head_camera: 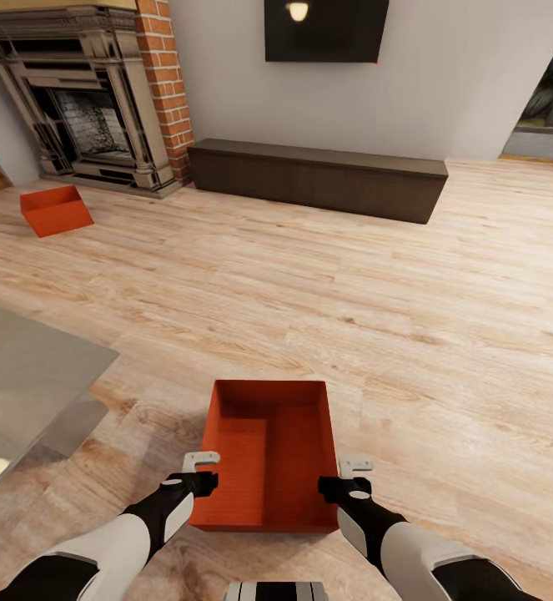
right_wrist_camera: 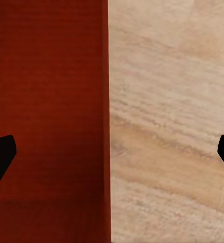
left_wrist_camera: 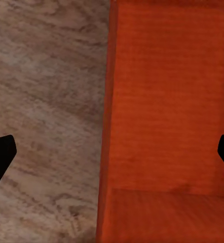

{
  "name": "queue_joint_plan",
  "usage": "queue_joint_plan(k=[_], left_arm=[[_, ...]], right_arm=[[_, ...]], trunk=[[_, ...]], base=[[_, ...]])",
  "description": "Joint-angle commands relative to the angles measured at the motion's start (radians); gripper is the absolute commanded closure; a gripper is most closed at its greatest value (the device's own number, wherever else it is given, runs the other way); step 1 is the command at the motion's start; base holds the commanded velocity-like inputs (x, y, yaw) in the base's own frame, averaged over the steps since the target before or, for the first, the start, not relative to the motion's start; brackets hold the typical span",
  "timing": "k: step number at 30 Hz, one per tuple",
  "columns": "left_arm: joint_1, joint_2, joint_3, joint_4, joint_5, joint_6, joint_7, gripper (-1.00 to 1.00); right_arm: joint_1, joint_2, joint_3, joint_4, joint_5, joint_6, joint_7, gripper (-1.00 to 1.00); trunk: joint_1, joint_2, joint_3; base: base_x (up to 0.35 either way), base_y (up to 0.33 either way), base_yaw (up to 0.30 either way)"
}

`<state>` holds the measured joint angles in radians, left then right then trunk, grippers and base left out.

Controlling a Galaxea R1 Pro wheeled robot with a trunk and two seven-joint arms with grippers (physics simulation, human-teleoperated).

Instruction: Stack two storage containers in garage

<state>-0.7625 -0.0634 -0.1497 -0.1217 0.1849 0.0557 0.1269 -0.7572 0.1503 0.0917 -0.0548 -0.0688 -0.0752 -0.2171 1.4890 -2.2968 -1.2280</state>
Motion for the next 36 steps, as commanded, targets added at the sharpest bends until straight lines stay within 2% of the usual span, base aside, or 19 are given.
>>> queue_joint_plan(k=[1,7,36], left_arm=[[0.000,0.001,-0.009,-0.002,0.010,0.005,0.005,-1.00],[0.000,0.002,-0.008,-0.002,0.010,0.004,0.005,-1.00],[0.000,0.007,-0.008,0.000,0.010,0.006,0.003,-1.00]], right_arm=[[-0.001,0.000,0.008,0.001,-0.007,-0.003,-0.004,-1.00],[-0.001,-0.001,0.009,0.001,-0.006,-0.003,-0.004,-1.00],[-0.001,-0.003,0.008,0.001,-0.008,-0.003,-0.004,-1.00]], trunk=[[0.000,0.000,-0.001],[0.019,-0.035,-0.016],[0.019,-0.035,-0.016]], base=[[0.000,0.000,0.000],[0.000,0.000,0.000],[0.000,0.000,0.000]])
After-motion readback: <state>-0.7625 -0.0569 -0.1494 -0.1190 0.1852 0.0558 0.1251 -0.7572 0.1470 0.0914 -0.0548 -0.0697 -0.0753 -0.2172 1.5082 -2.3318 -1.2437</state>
